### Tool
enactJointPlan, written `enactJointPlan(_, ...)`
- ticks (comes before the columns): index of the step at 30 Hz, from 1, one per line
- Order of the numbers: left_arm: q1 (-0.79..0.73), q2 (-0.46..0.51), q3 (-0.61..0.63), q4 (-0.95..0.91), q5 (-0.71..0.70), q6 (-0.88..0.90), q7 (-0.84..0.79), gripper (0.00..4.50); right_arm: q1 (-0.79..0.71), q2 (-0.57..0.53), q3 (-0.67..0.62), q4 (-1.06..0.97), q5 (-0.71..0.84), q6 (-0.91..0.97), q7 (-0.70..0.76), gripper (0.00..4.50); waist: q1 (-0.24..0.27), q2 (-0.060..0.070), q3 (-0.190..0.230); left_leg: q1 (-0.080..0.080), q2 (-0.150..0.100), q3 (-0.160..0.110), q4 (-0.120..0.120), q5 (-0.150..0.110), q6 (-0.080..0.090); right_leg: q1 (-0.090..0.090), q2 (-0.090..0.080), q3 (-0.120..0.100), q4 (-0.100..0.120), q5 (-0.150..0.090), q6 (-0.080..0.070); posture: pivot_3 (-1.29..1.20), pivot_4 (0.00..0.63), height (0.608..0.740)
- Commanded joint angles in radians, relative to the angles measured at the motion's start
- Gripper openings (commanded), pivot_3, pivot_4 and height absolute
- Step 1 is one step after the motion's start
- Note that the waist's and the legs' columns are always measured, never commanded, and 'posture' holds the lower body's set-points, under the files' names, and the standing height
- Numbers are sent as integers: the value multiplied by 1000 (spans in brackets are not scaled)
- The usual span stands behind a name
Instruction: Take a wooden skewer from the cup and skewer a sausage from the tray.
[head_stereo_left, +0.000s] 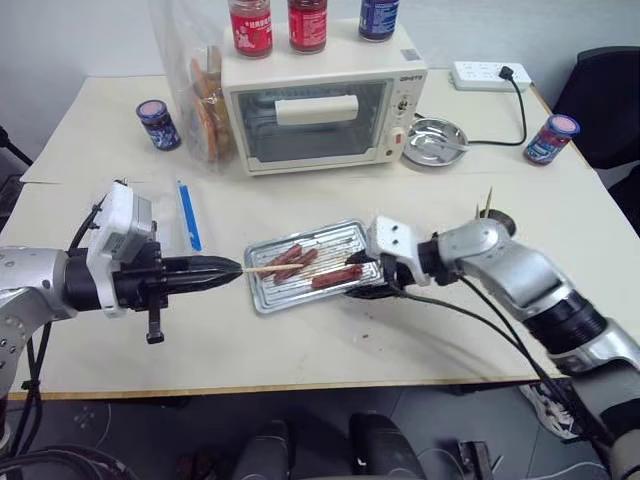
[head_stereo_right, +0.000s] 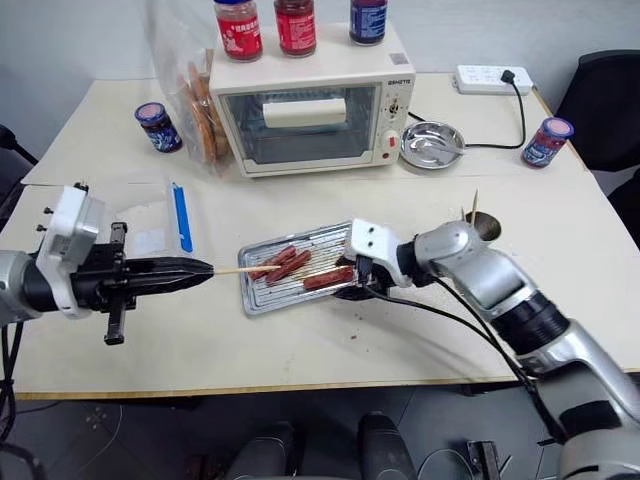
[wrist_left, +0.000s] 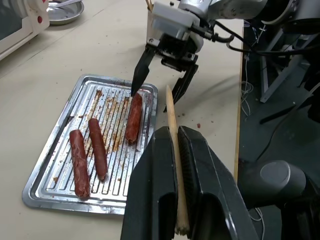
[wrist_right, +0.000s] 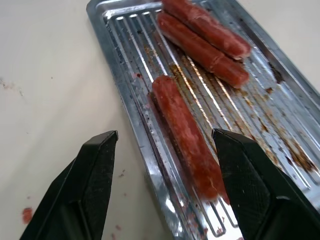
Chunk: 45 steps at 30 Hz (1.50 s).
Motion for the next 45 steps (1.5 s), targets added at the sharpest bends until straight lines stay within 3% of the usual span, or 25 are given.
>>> enactJointPlan(1,23,9,60,-33,-17,-14,22,0,-24,49,-29,49,-86,-82,21,3152,-1,0,0,0,0,0,0,0,0,0,0,0,0,0,0,0,150,740)
enactJointPlan(9,42,2,69,-42,-18,-25,52,0,-44,117,-102,81,-107,-52,78,3152,0,0,0,0,0,0,1,0,-1,0,0,0,1,0,0,0,150,740)
enactJointPlan(14,34,6,64,-31,-12,-36,52,0,-70,142,-165,50,-45,68,127,3152,-1,0,0,1,0,0,1,0,-1,0,0,0,2,0,0,0,150,740)
enactJointPlan(21,2,1,36,-15,-11,-50,62,0,-82,152,-119,153,-201,-73,120,3152,-1,0,0,1,0,0,2,1,-1,0,0,0,3,0,0,0,150,740)
enactJointPlan(24,-14,0,31,-5,-23,-44,70,0,-76,162,-113,190,-244,-117,130,2645,-1,0,0,1,-1,0,2,1,-1,0,0,0,5,0,0,0,150,740)
enactJointPlan(27,-25,3,28,2,-27,-41,72,0,-67,169,-115,194,-258,-122,147,1847,-4,0,0,1,-1,0,2,1,-1,-1,0,0,6,0,0,0,150,740)
enactJointPlan(42,-51,-1,7,20,-30,-49,83,0,-70,217,-110,306,-332,-189,162,1847,-5,0,0,1,-1,0,4,1,-2,-1,0,0,8,0,0,0,150,740)
enactJointPlan(45,-52,-2,5,21,-28,-53,85,0,-74,227,-114,329,-338,-194,164,1404,-5,0,0,1,-1,0,5,1,-2,-1,0,0,8,0,0,0,150,740)
